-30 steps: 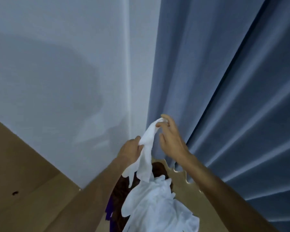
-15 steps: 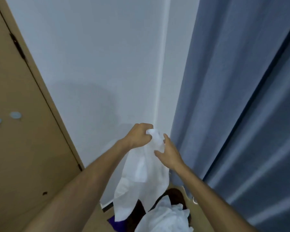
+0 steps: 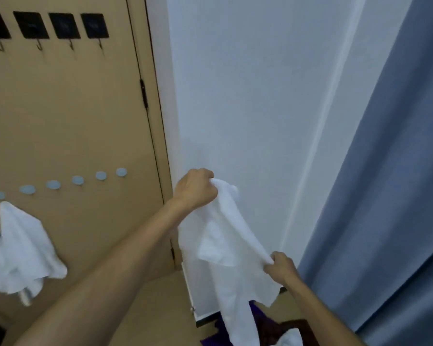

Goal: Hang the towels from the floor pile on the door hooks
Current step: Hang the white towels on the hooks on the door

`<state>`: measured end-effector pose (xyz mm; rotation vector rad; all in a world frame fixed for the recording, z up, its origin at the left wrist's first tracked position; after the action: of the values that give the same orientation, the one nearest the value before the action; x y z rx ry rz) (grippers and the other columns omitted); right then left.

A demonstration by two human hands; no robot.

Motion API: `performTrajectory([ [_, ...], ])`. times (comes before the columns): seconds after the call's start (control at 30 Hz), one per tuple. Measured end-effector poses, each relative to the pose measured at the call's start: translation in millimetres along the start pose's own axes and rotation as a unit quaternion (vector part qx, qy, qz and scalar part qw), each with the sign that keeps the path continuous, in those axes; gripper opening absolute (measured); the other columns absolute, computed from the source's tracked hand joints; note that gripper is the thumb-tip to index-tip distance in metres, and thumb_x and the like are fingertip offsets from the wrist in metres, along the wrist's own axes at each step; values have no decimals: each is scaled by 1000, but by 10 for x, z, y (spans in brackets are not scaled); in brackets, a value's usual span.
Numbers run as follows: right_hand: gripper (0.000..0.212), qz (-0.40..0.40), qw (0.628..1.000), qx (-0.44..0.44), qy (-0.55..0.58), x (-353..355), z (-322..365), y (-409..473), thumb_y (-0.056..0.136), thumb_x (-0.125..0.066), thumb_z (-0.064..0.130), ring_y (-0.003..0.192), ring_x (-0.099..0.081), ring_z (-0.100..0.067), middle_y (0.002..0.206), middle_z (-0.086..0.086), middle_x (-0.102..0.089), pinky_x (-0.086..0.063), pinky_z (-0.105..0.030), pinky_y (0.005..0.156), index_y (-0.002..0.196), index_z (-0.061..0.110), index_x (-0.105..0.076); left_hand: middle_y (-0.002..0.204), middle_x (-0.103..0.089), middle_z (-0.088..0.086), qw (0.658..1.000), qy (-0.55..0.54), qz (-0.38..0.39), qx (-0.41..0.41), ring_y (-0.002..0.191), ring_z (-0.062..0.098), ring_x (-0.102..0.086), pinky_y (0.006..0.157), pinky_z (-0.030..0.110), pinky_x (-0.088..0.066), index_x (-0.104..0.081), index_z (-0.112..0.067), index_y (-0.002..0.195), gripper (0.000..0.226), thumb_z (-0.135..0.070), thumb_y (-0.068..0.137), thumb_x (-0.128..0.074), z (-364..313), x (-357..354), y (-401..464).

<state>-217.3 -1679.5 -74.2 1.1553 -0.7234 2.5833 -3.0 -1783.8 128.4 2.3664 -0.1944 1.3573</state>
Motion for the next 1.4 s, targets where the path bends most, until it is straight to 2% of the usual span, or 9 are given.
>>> performTrajectory([
  [0.07, 11, -49, 998, 29, 30, 59, 314, -38, 88, -58, 21, 64, -51, -11, 88, -5, -60, -37, -21, 48, 81, 15, -51, 92, -53, 9, 984, 157, -30, 79, 87, 31, -54, 63, 32, -40, -48, -13, 83, 10, -6, 75, -47, 378, 171, -76],
  [0.13, 15, -83, 991, 89, 47, 101, 749, -109, 84, -60, 19, 60, -48, -6, 77, 1, -58, -34, -19, 46, 74, 18, -50, 118, -44, 9, 958, 268, -4, 99, 107, 29, -45, 82, 35, -41, -45, -14, 113, 37, -14, 77, -53, 679, 217, -167],
  [0.27, 15, -46, 970, 233, 45, 37, 1684, -386, 75, -65, 14, 64, -52, -10, 71, 7, -57, -35, -17, 47, 71, 20, -52, 140, -41, 0, 977, 50, 201, -42, 128, 24, -39, 101, 36, -39, -32, -25, 139, 66, -21, 79, -59, 676, -53, -325],
  [0.37, 21, -51, 958, 274, 74, 18, 2134, -544, 74, -66, 10, 63, -52, -7, 72, 8, -57, -34, -9, 44, 67, 23, -50, 104, -57, 3, 963, -83, 250, -49, 98, 26, -56, 68, 29, -46, -43, -26, 111, 38, -9, 79, -53, 677, -111, -410],
  [0.6, 14, 62, 970, 225, 67, -184, 2166, -643, 80, -67, 14, 66, -47, -14, 77, -1, -54, -38, -24, 61, 76, 15, -53, 77, -48, -1, 986, -94, 136, -29, 74, 21, -45, 56, 27, -32, -39, -26, 69, 27, 1, 75, -41, 1136, 348, -392],
  [0.8, 5, 80, 942, 253, 206, -300, 2528, -803, 83, -65, 7, 79, -53, -22, 85, -13, -58, -42, -36, 72, 81, 8, -60, 83, -50, -3, 981, -86, 174, -8, 73, 14, -44, 60, 26, -36, -46, -20, 80, 19, -3, 78, -54, 1490, 634, -534],
  [1.07, 17, 211, 924, 287, 141, -583, 3157, -1020, 84, -64, 22, 72, -53, -13, 73, 5, -59, -38, -24, 68, 68, 22, -67, 63, -38, -3, 962, -196, 185, 42, 59, 13, -31, 52, 24, -24, -42, -16, 61, 27, 8, 74, -47, 1967, 1034, -718],
  [1.3, 26, 168, 928, 330, 47, -921, 3622, -1067, 88, -53, 13, 64, -47, -8, 66, 9, -53, -36, -21, 63, 63, 21, -58, 62, -40, -2, 984, -48, 164, 49, 61, 14, -33, 54, 27, -23, -39, -17, 56, 30, 9, 71, -37, 2490, 1232, -828],
  [1.4, 27, 220, 920, 313, 88, -1058, 3747, -1042, 88, -50, 9, 60, -41, -9, 64, 6, -48, -33, -22, 58, 62, 18, -52, 59, -40, -2, 988, -60, 122, 70, 59, 14, -33, 53, 27, -23, -38, -17, 53, 31, 10, 68, -33, 2671, 1298, -839],
])
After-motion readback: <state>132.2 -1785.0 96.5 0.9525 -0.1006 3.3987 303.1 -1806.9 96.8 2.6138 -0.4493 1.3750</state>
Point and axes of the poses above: each hand's wrist, its own y-axis towards the middle knuckle, its own x-axis out of the back of the hand, z = x × y, the point moved 2 cm from there along y, towards the middle knuckle
